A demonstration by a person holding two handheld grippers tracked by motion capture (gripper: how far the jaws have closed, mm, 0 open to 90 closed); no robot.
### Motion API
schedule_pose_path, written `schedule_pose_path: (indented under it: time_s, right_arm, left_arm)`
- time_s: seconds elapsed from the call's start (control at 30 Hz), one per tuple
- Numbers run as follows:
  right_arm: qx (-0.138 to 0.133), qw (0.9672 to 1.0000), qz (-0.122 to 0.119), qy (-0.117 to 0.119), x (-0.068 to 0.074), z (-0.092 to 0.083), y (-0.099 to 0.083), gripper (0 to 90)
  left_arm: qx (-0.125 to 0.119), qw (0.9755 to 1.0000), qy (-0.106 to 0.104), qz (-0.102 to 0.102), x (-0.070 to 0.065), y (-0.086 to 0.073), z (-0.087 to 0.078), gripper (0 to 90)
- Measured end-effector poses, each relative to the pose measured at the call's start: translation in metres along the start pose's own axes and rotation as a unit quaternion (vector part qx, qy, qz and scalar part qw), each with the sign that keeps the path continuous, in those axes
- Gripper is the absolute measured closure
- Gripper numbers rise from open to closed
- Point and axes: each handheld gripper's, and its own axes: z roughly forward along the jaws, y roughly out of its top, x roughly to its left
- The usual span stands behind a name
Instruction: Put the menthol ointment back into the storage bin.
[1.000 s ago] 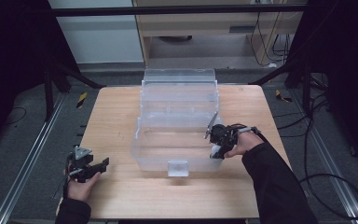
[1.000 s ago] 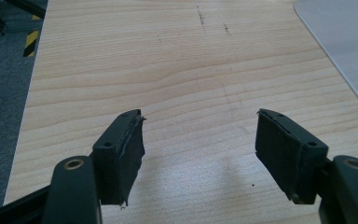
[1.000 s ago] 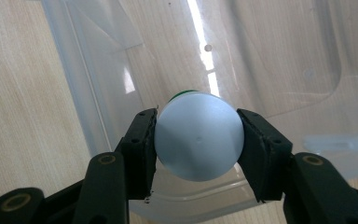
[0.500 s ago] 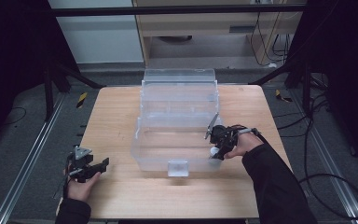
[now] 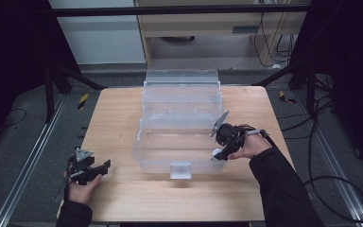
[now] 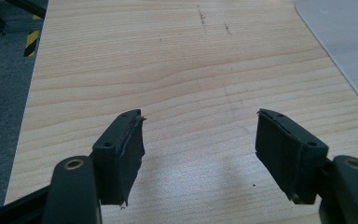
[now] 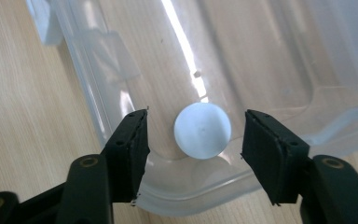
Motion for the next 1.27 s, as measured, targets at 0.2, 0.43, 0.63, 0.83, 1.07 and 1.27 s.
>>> schedule_pose_path:
  time_s: [0.2,0.43,0.63,0.83,1.07,1.27]
  right_arm:
    - [-0.089,0.9948,0.040,-0.028,0.005,-0.020,-0.011,30.6]
    - [-0.221,0.9649,0.114,-0.085,0.012,-0.041,-0.037,19.9]
    - [-0.290,0.9333,0.176,-0.118,0.022,-0.044,-0.071,18.7]
    - [-0.340,0.9004,0.239,-0.129,0.028,-0.031,-0.115,19.9]
    - [-0.343,0.8864,0.272,-0.150,0.030,-0.011,-0.150,18.9]
    - [-0.321,0.8834,0.298,-0.167,0.031,0.010,-0.172,16.6]
  left_arm:
    - [0.000,1.0000,0.000,0.000,0.000,0.000,0.000,32.0]
    - [-0.003,1.0000,-0.002,-0.002,-0.001,0.000,-0.002,33.7]
    - [0.000,1.0000,-0.005,-0.004,-0.001,0.000,-0.002,41.0]
    - [0.003,0.9999,-0.006,-0.008,-0.001,0.000,-0.003,53.8]
    - [0.004,1.0000,-0.003,-0.006,-0.001,0.000,-0.003,52.5]
    - [-0.004,0.9999,0.009,-0.008,0.000,-0.001,-0.001,38.7]
